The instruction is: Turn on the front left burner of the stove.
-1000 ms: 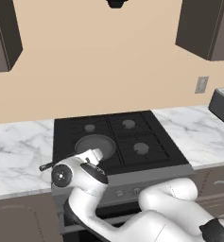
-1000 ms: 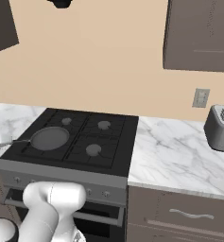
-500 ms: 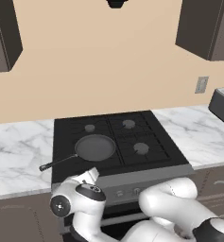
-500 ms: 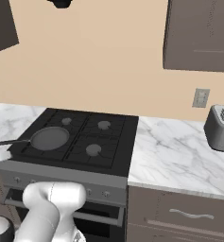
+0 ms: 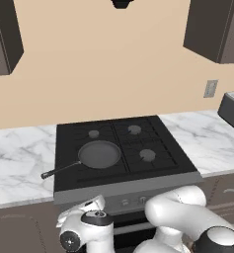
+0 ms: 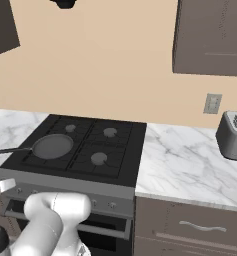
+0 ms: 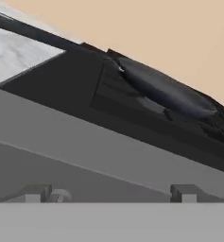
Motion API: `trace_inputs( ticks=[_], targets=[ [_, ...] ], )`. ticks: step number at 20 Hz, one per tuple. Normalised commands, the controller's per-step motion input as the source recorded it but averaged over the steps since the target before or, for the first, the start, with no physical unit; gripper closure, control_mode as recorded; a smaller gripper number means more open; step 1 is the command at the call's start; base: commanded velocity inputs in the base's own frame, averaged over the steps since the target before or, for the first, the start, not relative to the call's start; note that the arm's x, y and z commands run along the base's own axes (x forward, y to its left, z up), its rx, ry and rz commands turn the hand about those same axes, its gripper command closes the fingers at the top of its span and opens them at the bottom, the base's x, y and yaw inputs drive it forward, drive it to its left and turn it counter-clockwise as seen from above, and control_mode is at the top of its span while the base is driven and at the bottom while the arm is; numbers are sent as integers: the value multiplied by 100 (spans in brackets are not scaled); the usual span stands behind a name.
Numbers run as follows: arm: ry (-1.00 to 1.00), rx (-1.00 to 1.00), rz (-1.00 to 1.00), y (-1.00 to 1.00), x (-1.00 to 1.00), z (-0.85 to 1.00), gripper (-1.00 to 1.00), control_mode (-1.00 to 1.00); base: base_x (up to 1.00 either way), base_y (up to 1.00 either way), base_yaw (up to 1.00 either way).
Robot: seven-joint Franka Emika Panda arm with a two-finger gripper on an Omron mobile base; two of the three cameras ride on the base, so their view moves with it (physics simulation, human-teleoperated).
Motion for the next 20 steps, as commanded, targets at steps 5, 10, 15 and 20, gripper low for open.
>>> trace_inputs(
  ticks=[5,10,15,20],
  targets=[
    [-11,5,0,0,0,-96,-100,-100,0,0,0],
    [-30,11,0,1,0,-69,-100,-100,0,0,0],
    [-23,8,0,3,2,-41,-100,-100,0,0,0],
    [-16,11,0,6,11,-12,-100,-100,0,0,0]
  ],
)
